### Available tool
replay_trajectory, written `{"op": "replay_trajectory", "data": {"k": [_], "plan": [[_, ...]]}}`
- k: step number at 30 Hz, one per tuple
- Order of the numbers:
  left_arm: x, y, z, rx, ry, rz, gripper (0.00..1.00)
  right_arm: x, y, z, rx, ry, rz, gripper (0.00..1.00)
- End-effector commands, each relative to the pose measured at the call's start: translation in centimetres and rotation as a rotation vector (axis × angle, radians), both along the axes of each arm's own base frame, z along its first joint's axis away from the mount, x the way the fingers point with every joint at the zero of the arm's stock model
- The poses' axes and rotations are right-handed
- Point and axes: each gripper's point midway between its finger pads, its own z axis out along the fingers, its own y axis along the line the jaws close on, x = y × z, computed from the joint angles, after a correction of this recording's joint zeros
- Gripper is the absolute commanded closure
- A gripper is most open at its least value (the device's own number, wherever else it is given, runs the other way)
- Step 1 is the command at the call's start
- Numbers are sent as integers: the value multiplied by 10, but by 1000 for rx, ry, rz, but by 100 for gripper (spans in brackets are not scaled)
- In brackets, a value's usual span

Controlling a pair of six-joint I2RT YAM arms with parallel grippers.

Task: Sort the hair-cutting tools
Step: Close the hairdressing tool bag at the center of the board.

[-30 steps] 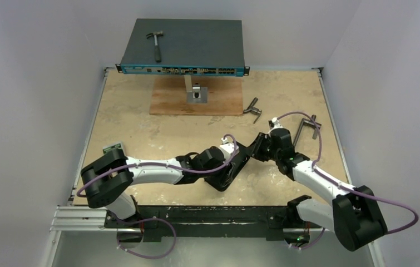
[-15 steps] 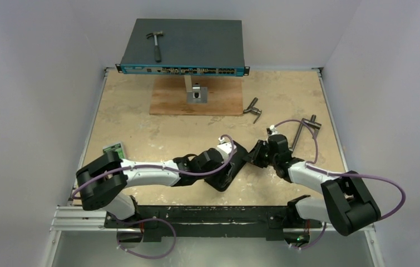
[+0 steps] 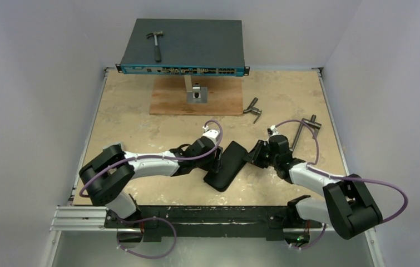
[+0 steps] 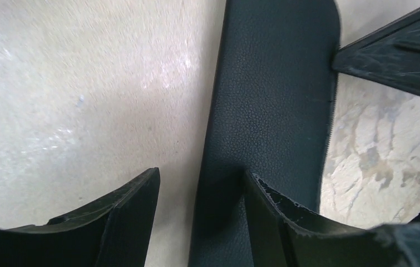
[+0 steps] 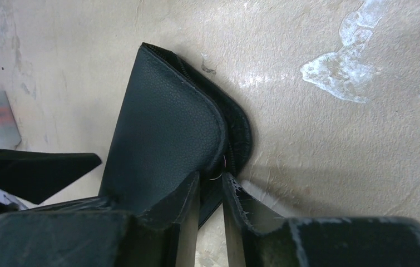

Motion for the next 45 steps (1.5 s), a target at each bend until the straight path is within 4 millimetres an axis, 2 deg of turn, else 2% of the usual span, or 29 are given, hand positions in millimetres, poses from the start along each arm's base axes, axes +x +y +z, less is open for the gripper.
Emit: {"op": "replay_trajectory", "data": {"k": [1,6,10,16,24,33,38,45], "plan": [[-5,-19,0,-66,43,-31,44,-14,-2,-5,-8,37,22,76],[-12,-16,-6,-81,58,-35,45,-15,-2,10,7,18,9,60],[-15,-14,-9,-83,63,-34,46,-18,-2,22,35,7,-3,53],[-20,-11,-14,-94,77,-29,46,-30,6,12,93,43,26,48],[-22,-12,-9,-106,74,-38,46,-26,16,15,145,35,51,51],[-26,-14,-10,-104,73,-38,47,-27,30,20,225,40,97,66],[-27,-13,-8,-112,71,-34,47,-28,37,31,278,19,124,66],[-27,-13,-5,-117,66,-34,47,-30,42,24,281,62,144,65]]}}
